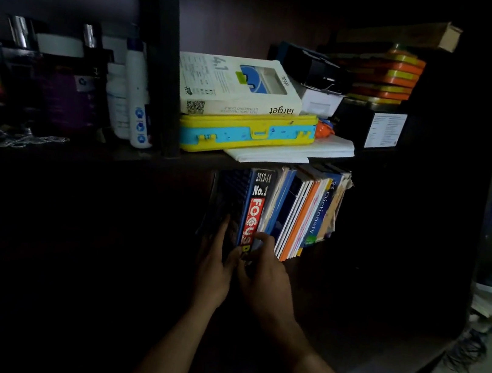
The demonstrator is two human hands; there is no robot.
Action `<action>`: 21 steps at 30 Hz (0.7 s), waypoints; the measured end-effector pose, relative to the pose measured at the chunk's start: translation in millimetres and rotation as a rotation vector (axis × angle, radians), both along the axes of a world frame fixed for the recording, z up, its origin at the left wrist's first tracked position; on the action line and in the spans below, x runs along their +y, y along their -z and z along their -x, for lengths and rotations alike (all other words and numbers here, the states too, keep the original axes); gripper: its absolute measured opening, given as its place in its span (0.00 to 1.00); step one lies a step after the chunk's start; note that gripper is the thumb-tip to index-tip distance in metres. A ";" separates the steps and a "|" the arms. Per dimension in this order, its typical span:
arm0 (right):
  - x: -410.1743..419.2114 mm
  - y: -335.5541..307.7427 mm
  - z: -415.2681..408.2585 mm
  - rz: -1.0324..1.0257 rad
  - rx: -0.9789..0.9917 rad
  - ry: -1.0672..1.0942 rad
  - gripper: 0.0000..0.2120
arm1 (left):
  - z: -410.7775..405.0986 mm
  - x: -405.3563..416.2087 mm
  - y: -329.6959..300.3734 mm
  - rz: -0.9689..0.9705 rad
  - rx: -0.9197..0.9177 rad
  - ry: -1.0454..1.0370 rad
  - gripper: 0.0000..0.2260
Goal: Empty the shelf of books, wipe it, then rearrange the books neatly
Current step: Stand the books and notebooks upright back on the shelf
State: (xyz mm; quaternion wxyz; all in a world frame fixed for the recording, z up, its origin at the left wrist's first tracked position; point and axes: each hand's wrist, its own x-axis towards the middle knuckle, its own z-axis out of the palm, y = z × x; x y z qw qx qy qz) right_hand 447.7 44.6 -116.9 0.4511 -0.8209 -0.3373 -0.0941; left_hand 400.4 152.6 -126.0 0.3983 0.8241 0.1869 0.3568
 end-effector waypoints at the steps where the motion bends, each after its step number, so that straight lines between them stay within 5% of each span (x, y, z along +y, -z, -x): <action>1: -0.9 -1.4 0.3 -0.009 0.001 0.006 0.18 | 0.1 -0.1 -1.5 -0.018 0.015 0.006 0.29; 5: -17.8 -6.4 11.8 -0.094 0.054 -0.009 0.12 | 18.1 -15.3 -13.6 0.030 0.075 -0.004 0.32; 9: -71.2 -14.8 40.3 -0.137 0.094 -0.088 0.20 | 46.3 -51.4 -24.4 0.033 0.029 -0.012 0.29; 13: -152.8 -33.9 69.9 -0.165 0.071 -0.039 0.23 | 67.9 -125.1 -50.3 0.209 0.078 0.277 0.19; 21: -342.6 -72.7 111.6 -0.034 0.047 0.213 0.19 | 78.2 -300.1 -91.6 0.002 0.179 0.547 0.08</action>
